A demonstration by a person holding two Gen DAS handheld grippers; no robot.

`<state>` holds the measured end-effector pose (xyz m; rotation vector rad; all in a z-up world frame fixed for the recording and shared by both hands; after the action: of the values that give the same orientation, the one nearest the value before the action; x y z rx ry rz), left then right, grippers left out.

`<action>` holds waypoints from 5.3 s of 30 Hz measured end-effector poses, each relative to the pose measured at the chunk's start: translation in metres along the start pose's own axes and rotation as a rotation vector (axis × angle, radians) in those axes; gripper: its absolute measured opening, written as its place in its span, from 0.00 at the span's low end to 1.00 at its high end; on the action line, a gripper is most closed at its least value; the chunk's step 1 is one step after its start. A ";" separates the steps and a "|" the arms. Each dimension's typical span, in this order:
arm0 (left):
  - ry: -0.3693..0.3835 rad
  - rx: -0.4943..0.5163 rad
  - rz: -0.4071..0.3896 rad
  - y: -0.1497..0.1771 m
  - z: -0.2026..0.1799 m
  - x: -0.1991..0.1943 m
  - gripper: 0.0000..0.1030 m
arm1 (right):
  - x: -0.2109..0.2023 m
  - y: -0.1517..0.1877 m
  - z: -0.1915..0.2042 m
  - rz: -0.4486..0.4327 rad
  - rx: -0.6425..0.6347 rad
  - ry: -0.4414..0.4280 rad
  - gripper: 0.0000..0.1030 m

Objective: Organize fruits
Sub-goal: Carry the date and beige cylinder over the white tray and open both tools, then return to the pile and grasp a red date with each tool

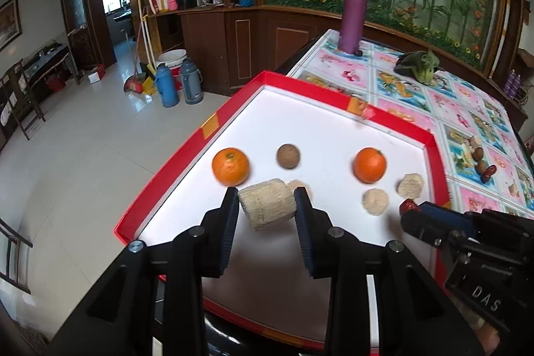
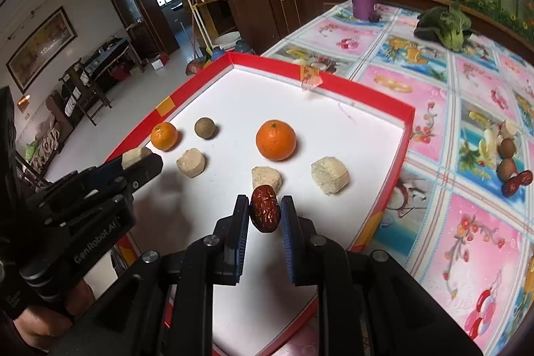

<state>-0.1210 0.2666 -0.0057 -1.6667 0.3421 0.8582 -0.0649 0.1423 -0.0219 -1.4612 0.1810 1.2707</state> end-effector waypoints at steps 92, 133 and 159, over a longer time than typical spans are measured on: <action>0.330 0.399 0.176 0.006 -0.277 0.018 0.75 | -0.055 0.001 -0.284 -0.052 0.291 0.233 0.09; 0.551 0.360 0.265 0.006 -0.347 0.072 0.23 | -0.047 -0.011 -0.304 -0.024 0.561 0.088 0.18; 0.548 0.408 0.264 0.006 -0.376 0.082 0.23 | -0.067 -0.016 -0.334 -0.072 0.619 0.064 0.14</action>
<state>0.0644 -0.0681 -0.0449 -1.4617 1.0616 0.4581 0.1144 -0.1472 -0.0340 -0.9625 0.5113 0.9878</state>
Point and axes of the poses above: each gripper's, at about its wrist camera, not at the fingertips, and x roughly the way its jaws point, z to its left, y to its underside, the point moved 7 cm from there along x, roughly the way its jaws point, and after that the axes turned 3 degrees about y, right-handed, at the moved point
